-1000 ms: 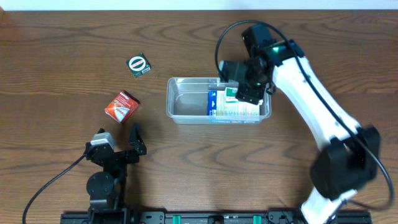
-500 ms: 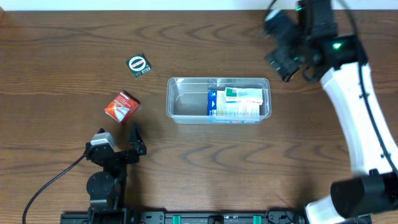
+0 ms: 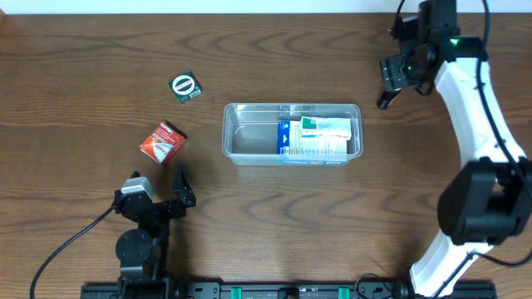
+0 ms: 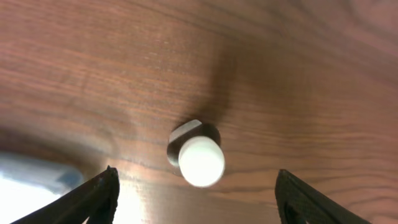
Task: Pack container
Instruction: 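Move the right gripper above the dark bottle with white cap, then grasp the dark bottle by its cap with the right gripper, then carry the bottle over the container and lower it inside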
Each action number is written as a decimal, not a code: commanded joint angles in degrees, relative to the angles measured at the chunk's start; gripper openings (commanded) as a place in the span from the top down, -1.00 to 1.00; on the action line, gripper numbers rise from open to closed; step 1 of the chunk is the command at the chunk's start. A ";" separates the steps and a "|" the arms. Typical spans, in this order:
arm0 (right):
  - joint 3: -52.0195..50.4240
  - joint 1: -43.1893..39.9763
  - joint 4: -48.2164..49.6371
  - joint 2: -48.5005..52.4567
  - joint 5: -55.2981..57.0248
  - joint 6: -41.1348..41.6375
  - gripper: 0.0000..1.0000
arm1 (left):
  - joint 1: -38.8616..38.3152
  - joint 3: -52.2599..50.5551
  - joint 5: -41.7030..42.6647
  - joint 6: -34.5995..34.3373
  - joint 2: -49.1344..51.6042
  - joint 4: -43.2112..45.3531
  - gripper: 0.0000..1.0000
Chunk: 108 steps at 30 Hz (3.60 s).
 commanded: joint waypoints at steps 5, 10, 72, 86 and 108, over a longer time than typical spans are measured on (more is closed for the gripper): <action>-0.15 -0.24 2.86 5.27 -0.50 9.73 -0.29 | 0.28 -1.25 -0.57 0.31 -0.02 -1.81 -0.96; -0.15 -0.48 4.20 6.27 0.33 12.44 -0.08 | 0.28 -1.25 -0.57 0.31 -0.02 -1.79 -0.96; 15.85 3.82 -11.78 0.92 -7.23 1.90 0.66 | 0.28 -1.25 -0.57 0.31 -0.02 -1.81 -0.96; 16.70 17.44 -13.00 -7.17 -6.73 -9.09 0.65 | 0.28 -1.25 -0.57 0.31 -0.02 -1.81 -0.96; 15.34 31.85 -18.16 -4.76 -8.46 -0.48 0.58 | 0.28 -1.25 -0.57 0.31 -0.02 -1.79 -0.96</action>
